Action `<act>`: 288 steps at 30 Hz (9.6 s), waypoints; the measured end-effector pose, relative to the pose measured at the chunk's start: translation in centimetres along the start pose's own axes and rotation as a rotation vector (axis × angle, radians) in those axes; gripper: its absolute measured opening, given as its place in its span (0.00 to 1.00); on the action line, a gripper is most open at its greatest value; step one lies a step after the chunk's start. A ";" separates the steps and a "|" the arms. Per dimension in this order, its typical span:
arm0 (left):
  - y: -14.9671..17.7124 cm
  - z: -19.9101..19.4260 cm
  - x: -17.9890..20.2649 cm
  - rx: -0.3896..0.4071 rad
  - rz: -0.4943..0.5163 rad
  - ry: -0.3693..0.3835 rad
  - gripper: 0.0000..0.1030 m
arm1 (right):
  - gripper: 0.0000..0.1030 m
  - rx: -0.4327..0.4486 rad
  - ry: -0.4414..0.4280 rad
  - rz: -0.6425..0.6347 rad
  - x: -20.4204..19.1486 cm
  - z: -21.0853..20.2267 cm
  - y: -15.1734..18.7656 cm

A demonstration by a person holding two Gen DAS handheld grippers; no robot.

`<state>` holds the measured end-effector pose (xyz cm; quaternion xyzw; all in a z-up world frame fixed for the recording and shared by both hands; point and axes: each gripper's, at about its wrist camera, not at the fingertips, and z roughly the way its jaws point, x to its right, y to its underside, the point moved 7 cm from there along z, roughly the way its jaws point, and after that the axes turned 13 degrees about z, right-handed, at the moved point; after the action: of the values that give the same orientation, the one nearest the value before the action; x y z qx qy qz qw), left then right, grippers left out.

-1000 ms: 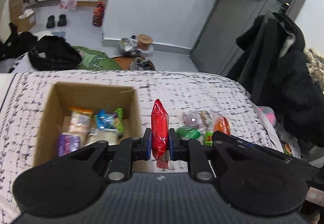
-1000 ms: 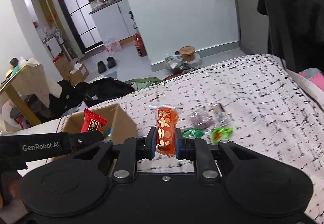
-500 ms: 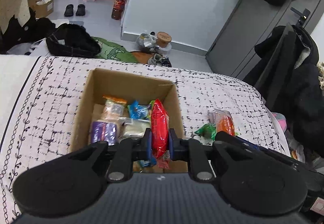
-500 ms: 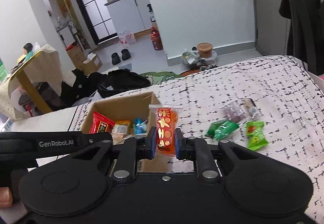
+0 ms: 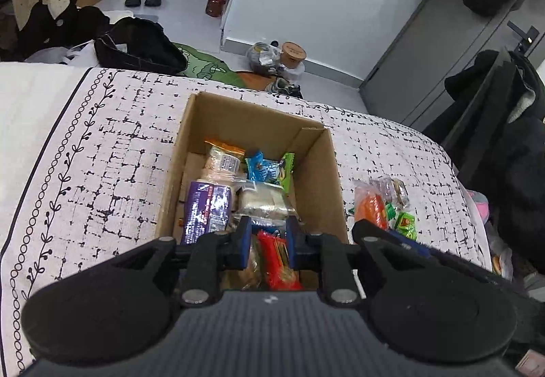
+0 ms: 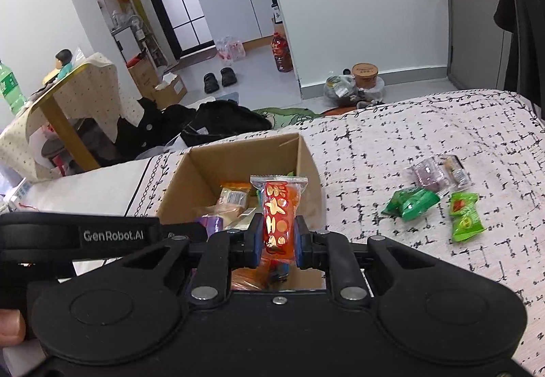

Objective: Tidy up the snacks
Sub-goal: 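Open both tools to drop the red bar and orange packet in the box, then grasp the dark green packet with the left tool while the right grasps the light green candy, then carry the dark green packet into the box with the left tool while the right carries its candy, then open both tools to drop the green packet and green candy in the box, then move both tools to the clear packets and close on them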

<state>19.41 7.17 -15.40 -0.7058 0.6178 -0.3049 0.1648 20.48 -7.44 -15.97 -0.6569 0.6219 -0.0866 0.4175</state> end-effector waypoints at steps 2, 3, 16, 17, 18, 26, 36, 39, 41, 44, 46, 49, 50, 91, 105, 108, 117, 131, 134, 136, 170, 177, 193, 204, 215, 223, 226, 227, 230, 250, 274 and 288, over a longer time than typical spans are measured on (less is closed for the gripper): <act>-0.1 -0.2 -0.1 0.007 -0.012 0.005 0.18 | 0.18 -0.010 -0.008 -0.004 -0.2 0.1 0.2; -0.2 -0.2 -0.2 0.009 -0.016 0.001 0.19 | 0.18 -0.017 -0.013 -0.007 -0.4 0.1 0.3; -0.6 -0.1 -0.4 0.025 -0.021 -0.060 0.49 | 0.27 -0.024 -0.004 0.010 1.1 -0.5 -0.4; -0.7 -0.1 -0.3 0.028 -0.020 -0.067 0.51 | 0.27 -0.022 0.004 0.014 1.5 -0.5 -0.5; -0.8 -0.1 -0.2 0.032 -0.019 -0.071 0.56 | 0.27 -0.020 0.012 0.019 1.9 -0.6 -0.7; -1.4 0.0 2.1 0.062 0.040 -0.064 0.72 | 0.31 0.002 0.062 0.054 5.2 -1.4 -1.9; -2.3 0.4 5.0 0.078 0.096 -0.055 0.76 | 0.39 0.018 0.091 0.076 8.3 -2.3 -2.9; -2.6 0.7 6.0 0.083 0.113 -0.049 0.76 | 0.46 0.023 0.098 0.082 9.2 -2.4 -3.2; -2.8 0.8 6.7 0.088 0.131 -0.044 0.76 | 0.54 0.028 0.109 0.083 9.8 -2.5 -3.5; -3.1 1.1 8.0 0.096 0.151 -0.031 0.78 | 0.65 0.040 0.133 0.083 10.9 -2.6 -3.9; -3.2 1.2 8.6 0.105 0.154 -0.020 0.84 | 0.74 0.043 0.144 0.080 11.6 -2.6 -4.1; -3.4 1.7 9.9 0.096 0.192 -0.026 0.90 | 0.92 0.049 0.161 0.070 12.6 -2.6 -4.5; -3.5 2.0 10.3 0.088 0.206 -0.033 0.90 | 0.97 0.049 0.165 0.063 12.9 -2.6 -4.6; -3.2 14.7 16.0 -0.075 0.249 -0.117 0.93 | 0.52 -0.102 0.039 0.092 20.7 5.8 -4.1; -2.6 18.3 15.8 -0.124 0.190 -0.134 0.73 | 0.30 -0.131 0.041 0.069 21.3 6.3 -3.6; -2.0 19.2 15.5 -0.156 0.178 -0.139 0.61 | 0.30 -0.133 0.043 0.071 21.4 6.2 -3.8; -0.9 18.7 14.9 -0.165 0.174 -0.119 0.40 | 0.29 -0.138 0.059 0.070 21.5 5.7 -3.7; -0.8 14.4 15.5 -0.123 0.215 -0.048 0.36 | 0.27 -0.100 0.051 0.037 19.6 4.3 -4.0; -1.1 13.3 15.3 -0.105 0.219 -0.044 0.36 | 0.27 -0.086 0.050 0.027 19.1 3.8 -4.0; -1.3 12.5 15.1 -0.089 0.224 -0.040 0.36 | 0.27 -0.081 0.053 0.026 18.8 3.4 -3.9; -4.6 2.3 5.3 0.114 0.105 -0.063 0.36 | 0.27 -0.010 -0.017 -0.042 7.2 1.1 -4.1; -5.0 1.9 1.4 0.117 0.027 -0.083 0.37 | 0.27 -0.012 -0.033 -0.057 4.7 1.7 -4.0; -3.9 1.5 -2.6 0.109 -0.043 -0.089 0.37 | 0.27 -0.028 -0.078 -0.112 -0.7 3.7 -4.0; -3.7 1.5 -3.8 0.108 -0.068 -0.100 0.37 | 0.47 -0.021 -0.054 -0.139 -2.0 4.8 -3.7; -5.2 2.0 -3.0 0.124 -0.051 -0.102 0.38 | 0.47 -0.002 -0.004 -0.094 0.9 3.8 -4.7; -6.3 2.0 -2.9 0.150 -0.094 -0.113 0.52 | 0.47 -0.008 0.023 -0.069 3.3 3.4 -5.0; -6.4 1.9 -2.7 0.155 -0.088 -0.130 0.55 | 0.47 -0.009 0.033 -0.059 4.2 3.1 -5.0; -6.5 1.9 -2.6 0.154 -0.087 -0.133 0.56 | 0.47 -0.010 0.036 -0.055 4.6 3.1 -5.0; -6.5 2.1 -2.3 0.147 -0.079 -0.148 0.56 | 0.48 -0.011 0.045 -0.050 5.5 2.8 -5.1; -6.1 4.6 5.4 0.092 0.048 -0.101 0.73 | 0.53 0.008 0.120 -0.032 12.3 1.2 -6.6; -6.4 11.1 13.5 0.032 0.139 -0.080 0.82 | 0.54 -0.013 0.087 0.043 19.3 3.2 -7.9; -6.0 15.7 15.6 -0.024 0.169 -0.075 0.79 | 0.43 -0.058 0.044 0.069 20.8 6.6 -7.5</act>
<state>34.84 -9.14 -20.14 -0.6640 0.6721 -0.2559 0.2045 34.66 -23.96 -23.73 -0.6449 0.6553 -0.0688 0.3872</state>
